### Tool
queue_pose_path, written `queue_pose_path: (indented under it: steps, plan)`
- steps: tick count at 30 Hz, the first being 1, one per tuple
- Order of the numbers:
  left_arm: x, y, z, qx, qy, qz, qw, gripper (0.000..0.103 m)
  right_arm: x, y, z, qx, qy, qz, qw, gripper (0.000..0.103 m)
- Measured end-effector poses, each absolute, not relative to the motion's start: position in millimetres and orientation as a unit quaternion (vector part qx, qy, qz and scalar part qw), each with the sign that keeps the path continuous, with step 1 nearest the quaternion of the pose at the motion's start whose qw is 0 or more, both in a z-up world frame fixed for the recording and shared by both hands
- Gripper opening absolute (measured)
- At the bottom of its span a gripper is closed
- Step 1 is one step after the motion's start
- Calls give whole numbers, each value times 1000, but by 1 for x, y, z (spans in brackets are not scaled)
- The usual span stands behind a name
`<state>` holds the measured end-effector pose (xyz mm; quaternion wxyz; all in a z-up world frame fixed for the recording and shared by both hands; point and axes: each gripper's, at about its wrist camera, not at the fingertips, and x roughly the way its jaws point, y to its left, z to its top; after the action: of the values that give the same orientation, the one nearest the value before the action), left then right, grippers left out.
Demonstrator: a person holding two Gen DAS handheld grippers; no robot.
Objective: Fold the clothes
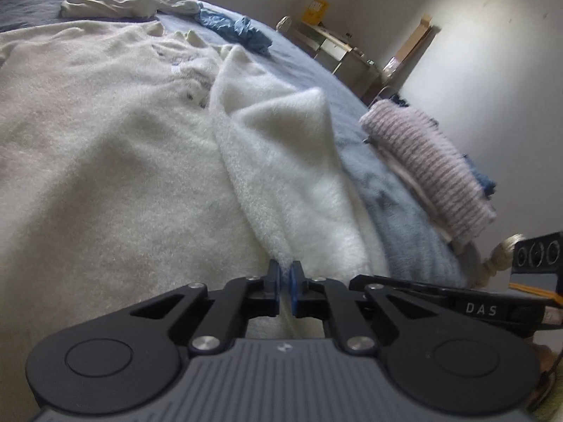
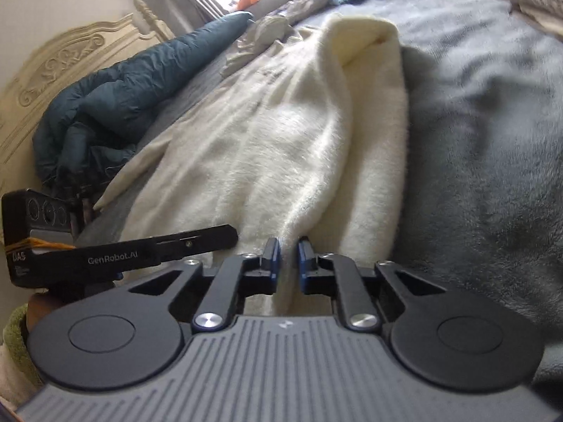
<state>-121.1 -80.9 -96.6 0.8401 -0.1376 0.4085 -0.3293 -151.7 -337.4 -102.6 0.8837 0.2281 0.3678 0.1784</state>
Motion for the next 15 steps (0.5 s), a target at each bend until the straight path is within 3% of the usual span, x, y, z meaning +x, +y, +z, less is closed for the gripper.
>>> queue_pose_path:
  steps: [15]
  plan:
    - [-128, -75, -100, -129, 421, -343, 830, 6, -175, -328, -93, 207, 366, 176, 890, 8]
